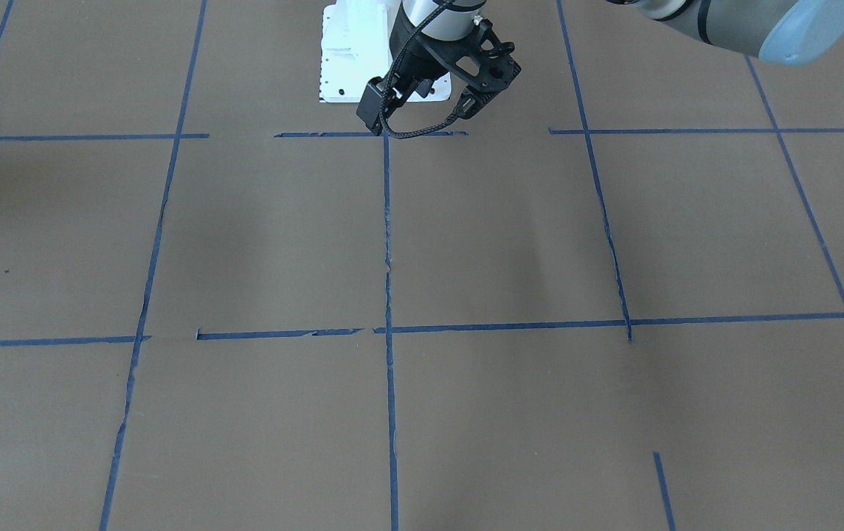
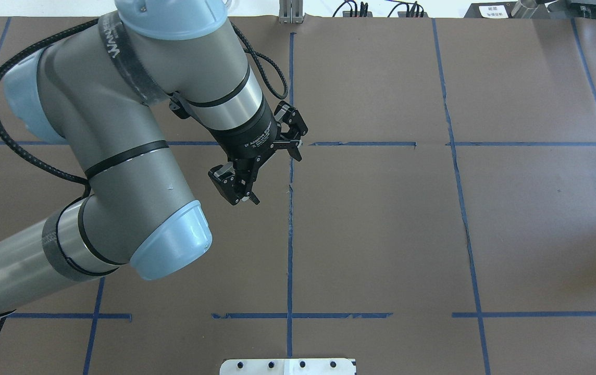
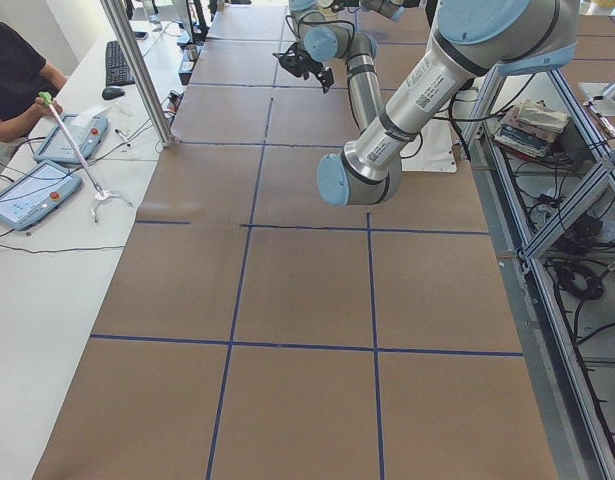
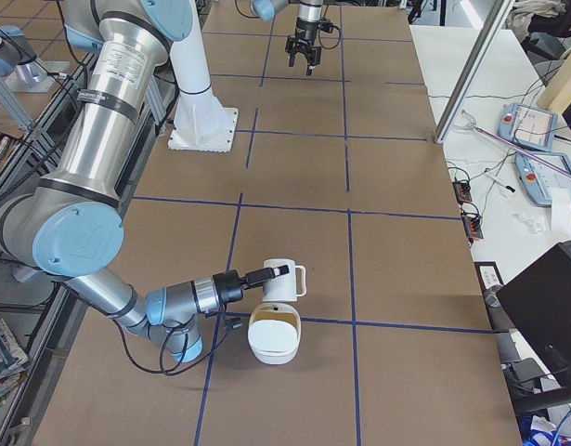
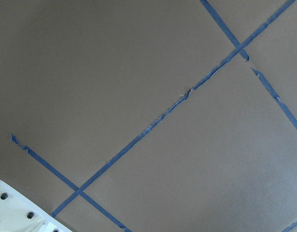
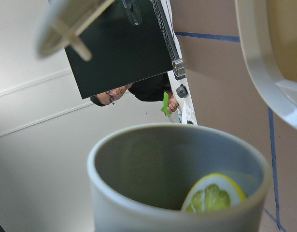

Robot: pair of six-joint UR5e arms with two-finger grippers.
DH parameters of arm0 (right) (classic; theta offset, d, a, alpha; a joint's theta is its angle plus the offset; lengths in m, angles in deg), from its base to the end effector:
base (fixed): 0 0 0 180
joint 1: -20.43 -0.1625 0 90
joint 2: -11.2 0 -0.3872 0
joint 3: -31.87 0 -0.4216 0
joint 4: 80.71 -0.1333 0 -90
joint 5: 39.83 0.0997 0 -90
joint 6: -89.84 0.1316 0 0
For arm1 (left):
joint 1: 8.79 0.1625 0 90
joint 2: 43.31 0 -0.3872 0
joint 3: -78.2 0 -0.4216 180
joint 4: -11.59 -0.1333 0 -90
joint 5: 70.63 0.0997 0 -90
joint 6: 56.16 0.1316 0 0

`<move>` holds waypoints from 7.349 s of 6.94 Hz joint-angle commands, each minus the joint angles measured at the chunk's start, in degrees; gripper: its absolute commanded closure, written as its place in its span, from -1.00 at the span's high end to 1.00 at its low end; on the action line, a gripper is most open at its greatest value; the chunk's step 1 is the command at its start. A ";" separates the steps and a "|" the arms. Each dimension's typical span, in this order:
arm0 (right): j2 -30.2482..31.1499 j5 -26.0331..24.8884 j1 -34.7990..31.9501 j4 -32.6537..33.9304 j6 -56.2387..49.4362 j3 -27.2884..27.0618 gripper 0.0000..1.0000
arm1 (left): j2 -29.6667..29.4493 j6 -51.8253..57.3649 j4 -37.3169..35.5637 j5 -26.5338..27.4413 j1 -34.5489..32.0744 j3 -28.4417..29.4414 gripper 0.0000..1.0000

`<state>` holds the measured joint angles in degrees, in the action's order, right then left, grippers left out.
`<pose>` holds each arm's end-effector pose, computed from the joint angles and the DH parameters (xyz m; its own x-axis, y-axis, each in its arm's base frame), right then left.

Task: Left arm hands cup to right arm to dump lemon

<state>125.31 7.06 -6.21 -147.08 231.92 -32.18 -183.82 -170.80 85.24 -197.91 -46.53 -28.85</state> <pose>-0.0578 -0.2788 0.7165 -0.8750 0.2054 0.4384 -0.3634 0.3196 -0.8751 0.4447 -0.4120 0.0069 0.4029 -0.7313 -0.5503 0.3099 0.6747 -0.6699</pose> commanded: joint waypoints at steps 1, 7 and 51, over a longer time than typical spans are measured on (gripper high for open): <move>0.14 -0.13 -1.05 -0.61 7.74 0.07 -0.54 | 0.15 0.30 0.00 2.46 0.03 0.00 1.00; 2.33 0.66 -4.65 -4.21 25.26 0.33 -0.54 | 0.50 0.30 -0.70 9.15 -0.84 -3.25 1.00; -57.08 -12.61 16.79 102.40 -102.26 -23.93 -0.38 | -2.84 23.95 0.44 5.99 0.91 8.52 0.87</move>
<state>68.17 -5.55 10.58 -44.69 129.73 -56.10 -186.77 -146.86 85.68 -191.93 -45.66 -20.29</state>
